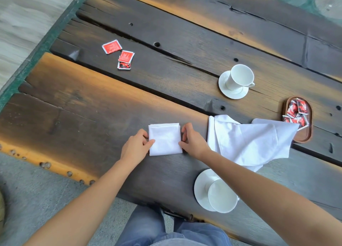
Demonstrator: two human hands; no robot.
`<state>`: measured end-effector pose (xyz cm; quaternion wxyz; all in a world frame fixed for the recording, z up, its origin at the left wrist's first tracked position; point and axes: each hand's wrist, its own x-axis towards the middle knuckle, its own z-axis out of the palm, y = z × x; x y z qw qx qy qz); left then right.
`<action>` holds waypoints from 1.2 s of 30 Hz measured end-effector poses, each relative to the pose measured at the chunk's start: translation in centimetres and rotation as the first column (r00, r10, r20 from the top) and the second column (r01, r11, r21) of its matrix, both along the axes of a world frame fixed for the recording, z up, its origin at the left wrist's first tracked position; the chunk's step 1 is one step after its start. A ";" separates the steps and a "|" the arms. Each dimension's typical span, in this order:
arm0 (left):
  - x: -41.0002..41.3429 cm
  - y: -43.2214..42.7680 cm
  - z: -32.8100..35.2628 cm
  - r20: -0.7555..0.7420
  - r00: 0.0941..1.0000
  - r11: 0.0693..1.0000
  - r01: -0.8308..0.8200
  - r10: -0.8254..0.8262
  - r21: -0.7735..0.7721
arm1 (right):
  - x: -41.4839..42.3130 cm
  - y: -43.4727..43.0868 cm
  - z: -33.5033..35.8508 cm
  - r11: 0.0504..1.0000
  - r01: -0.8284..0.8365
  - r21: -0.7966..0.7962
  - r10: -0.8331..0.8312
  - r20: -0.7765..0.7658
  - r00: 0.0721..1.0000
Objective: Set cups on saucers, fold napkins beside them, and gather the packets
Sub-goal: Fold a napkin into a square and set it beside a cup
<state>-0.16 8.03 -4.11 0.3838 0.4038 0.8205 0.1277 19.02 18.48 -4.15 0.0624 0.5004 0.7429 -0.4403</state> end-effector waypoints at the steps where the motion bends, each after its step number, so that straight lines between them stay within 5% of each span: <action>1: -0.1 -0.2 0.0 -0.078 0.996 0.998 0.040 -0.037 0.041 | 0.1 0.0 0.1 0.997 -0.021 0.072 0.020 0.013 1.000; 3: -0.1 -0.8 0.0 -0.341 0.929 0.961 0.213 -0.143 0.177 | 0.5 -0.1 0.5 0.937 -0.148 0.317 0.149 0.022 0.989; 5: -0.2 -1.2 0.3 -0.591 0.764 0.869 0.452 -0.260 0.201 | 0.9 -0.2 0.8 0.728 -0.368 0.578 0.374 0.114 0.920; 8: -0.6 -1.6 0.0 -0.704 0.563 0.734 0.673 -0.433 0.087 | 0.9 -0.5 0.8 0.480 -0.603 0.638 0.563 0.303 0.769; 11: -0.9 -1.3 -0.7 -0.664 0.494 0.680 0.733 -0.561 -0.030 | 0.6 -0.3 0.1 0.518 -0.721 0.460 0.628 0.368 0.686; 16: -1.7 -0.7 -3.1 -0.551 0.502 0.659 0.742 -0.667 -0.122 | 0.9 -0.5 -1.0 0.561 -0.768 0.309 0.623 0.453 0.638; 36: -2.0 0.4 -3.3 -0.371 0.601 0.678 0.725 -0.708 -0.118 | 1.2 -0.9 -1.8 0.651 -0.718 0.246 0.586 0.439 0.682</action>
